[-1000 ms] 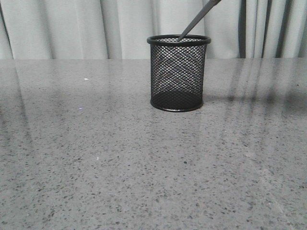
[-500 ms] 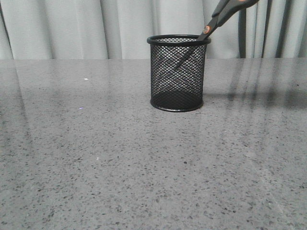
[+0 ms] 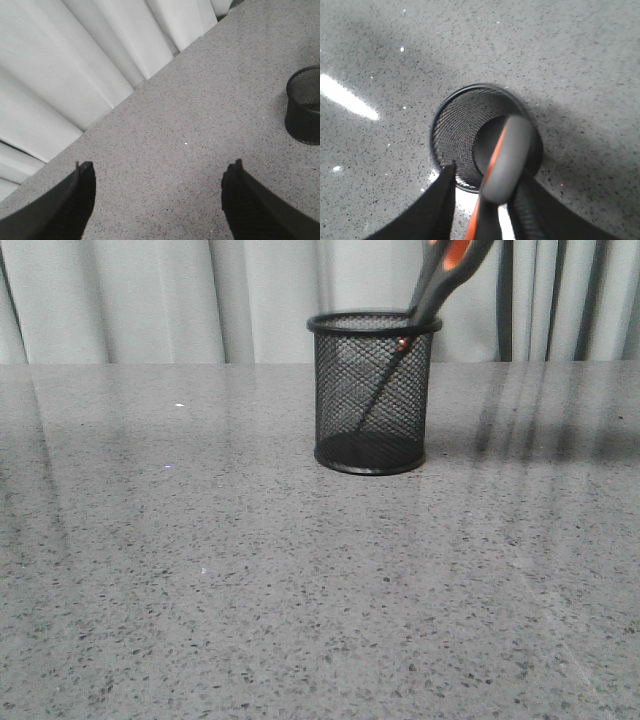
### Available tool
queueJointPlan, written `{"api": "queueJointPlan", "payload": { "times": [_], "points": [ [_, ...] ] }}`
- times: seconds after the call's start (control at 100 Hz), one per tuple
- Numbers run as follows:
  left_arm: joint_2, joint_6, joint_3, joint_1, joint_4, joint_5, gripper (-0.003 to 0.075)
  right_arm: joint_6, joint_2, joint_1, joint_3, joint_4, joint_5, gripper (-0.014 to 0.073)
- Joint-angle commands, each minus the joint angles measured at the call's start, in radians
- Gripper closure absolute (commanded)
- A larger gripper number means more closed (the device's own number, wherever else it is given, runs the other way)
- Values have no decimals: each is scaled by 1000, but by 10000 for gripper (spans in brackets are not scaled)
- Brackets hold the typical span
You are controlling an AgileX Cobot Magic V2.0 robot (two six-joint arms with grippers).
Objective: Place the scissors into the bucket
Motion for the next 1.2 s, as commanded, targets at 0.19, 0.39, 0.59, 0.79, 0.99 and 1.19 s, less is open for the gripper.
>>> {"api": "queueJointPlan", "payload": {
  "times": [0.19, 0.39, 0.59, 0.79, 0.99, 1.19],
  "points": [
    [-19, -10, -31, 3, -23, -59, 227, 31, -34, -51, -168, -46, 7, 333],
    [-19, -10, -31, 3, -19, -68, 234, 31, -77, -100, -218, -104, -6, 335],
    [-19, -10, -31, 3, -4, -72, 496, 31, -141, -148, -198, -104, -47, 535],
    [-31, -60, -22, 3, -4, -132, 741, 33, -256, -150, -51, -100, -204, 652],
    [-136, -94, 132, 3, -4, -392, 741, 33, -440, -150, 223, -90, -485, 652],
    [-339, -94, 516, 3, -62, -807, 741, 33, -648, -150, 532, -65, -789, 652]
  ]
}}
